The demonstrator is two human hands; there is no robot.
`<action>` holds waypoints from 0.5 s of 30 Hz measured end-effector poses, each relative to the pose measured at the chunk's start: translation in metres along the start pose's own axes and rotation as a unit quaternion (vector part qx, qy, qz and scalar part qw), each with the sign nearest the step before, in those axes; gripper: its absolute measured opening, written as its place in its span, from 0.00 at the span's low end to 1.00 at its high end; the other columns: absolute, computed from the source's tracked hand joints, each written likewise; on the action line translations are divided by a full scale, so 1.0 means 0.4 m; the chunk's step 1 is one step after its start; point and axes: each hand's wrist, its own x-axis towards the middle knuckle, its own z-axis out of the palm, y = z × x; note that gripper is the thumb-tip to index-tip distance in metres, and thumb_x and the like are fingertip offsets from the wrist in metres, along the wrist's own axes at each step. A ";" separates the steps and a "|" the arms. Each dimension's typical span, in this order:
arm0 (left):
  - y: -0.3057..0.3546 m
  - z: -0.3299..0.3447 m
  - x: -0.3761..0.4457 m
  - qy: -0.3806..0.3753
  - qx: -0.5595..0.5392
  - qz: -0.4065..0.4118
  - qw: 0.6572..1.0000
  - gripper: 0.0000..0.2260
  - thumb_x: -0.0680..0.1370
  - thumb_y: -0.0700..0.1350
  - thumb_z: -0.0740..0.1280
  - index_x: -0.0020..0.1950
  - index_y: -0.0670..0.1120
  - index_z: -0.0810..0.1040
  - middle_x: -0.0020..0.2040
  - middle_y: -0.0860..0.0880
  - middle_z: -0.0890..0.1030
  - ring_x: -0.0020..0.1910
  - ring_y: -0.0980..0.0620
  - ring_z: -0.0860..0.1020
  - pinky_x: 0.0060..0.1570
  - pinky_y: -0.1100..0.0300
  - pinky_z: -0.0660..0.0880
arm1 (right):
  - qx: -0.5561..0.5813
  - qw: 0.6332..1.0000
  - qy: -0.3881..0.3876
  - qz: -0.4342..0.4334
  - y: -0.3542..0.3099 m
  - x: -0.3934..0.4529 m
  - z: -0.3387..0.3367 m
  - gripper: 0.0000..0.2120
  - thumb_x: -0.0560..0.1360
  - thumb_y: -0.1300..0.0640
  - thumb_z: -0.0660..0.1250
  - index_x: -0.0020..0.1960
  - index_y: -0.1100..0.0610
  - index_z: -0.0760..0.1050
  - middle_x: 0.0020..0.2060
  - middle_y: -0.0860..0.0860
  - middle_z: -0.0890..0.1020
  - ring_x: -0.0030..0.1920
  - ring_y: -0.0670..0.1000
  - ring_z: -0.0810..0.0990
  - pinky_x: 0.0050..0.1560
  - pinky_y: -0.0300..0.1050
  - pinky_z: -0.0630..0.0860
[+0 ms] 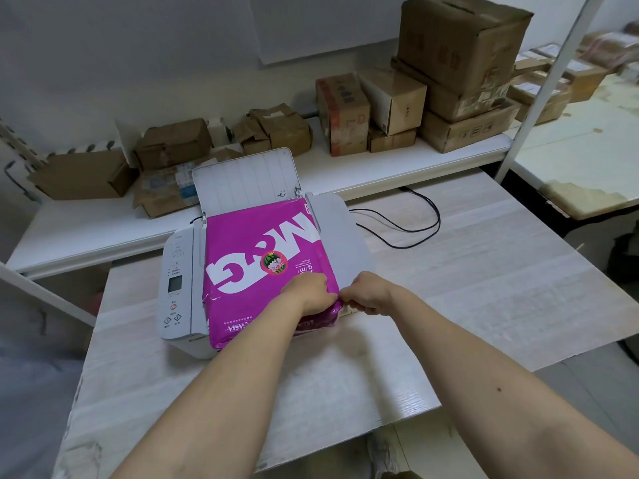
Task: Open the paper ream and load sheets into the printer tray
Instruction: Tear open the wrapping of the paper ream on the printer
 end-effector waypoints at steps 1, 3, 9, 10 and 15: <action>-0.002 0.001 0.000 0.001 -0.002 0.000 1.000 0.16 0.77 0.51 0.61 0.54 0.40 0.74 0.54 0.40 0.79 0.54 0.41 0.77 0.43 0.55 0.69 | 0.030 0.999 -0.004 0.021 0.004 -0.002 0.004 0.12 0.69 0.64 0.63 0.27 0.58 0.68 0.24 0.53 0.68 0.22 0.48 0.62 0.22 0.35 0.56; -0.004 0.002 0.000 0.002 -0.005 -0.001 1.000 0.15 0.77 0.51 0.61 0.54 0.39 0.74 0.54 0.40 0.79 0.54 0.41 0.77 0.43 0.55 0.69 | 0.068 0.995 -0.001 0.070 0.009 0.000 0.012 0.11 0.68 0.65 0.61 0.28 0.57 0.67 0.24 0.52 0.67 0.24 0.48 0.62 0.25 0.35 0.56; -0.008 0.004 0.005 0.001 -0.005 -0.003 1.000 0.15 0.78 0.51 0.60 0.53 0.40 0.75 0.53 0.41 0.80 0.54 0.41 0.77 0.43 0.55 0.69 | 0.163 0.976 -0.084 0.122 0.025 0.008 -0.003 0.11 0.72 0.63 0.58 0.32 0.55 0.73 0.25 0.49 0.72 0.24 0.44 0.68 0.25 0.33 0.60; -0.008 0.004 0.007 0.001 -0.003 -0.003 1.000 0.15 0.78 0.51 0.60 0.53 0.40 0.75 0.53 0.41 0.80 0.54 0.41 0.77 0.44 0.55 0.69 | 0.194 0.971 -0.090 0.107 0.032 0.009 -0.011 0.12 0.73 0.63 0.58 0.34 0.55 0.74 0.27 0.49 0.73 0.26 0.44 0.69 0.25 0.33 0.61; -0.008 0.006 0.013 0.004 0.003 -0.004 1.000 0.17 0.78 0.51 0.58 0.55 0.39 0.75 0.55 0.39 0.79 0.55 0.40 0.77 0.48 0.51 0.72 | 0.223 0.969 -0.069 0.084 0.036 0.013 -0.001 0.14 0.76 0.56 0.62 0.32 0.55 0.74 0.27 0.50 0.74 0.27 0.45 0.68 0.28 0.34 0.62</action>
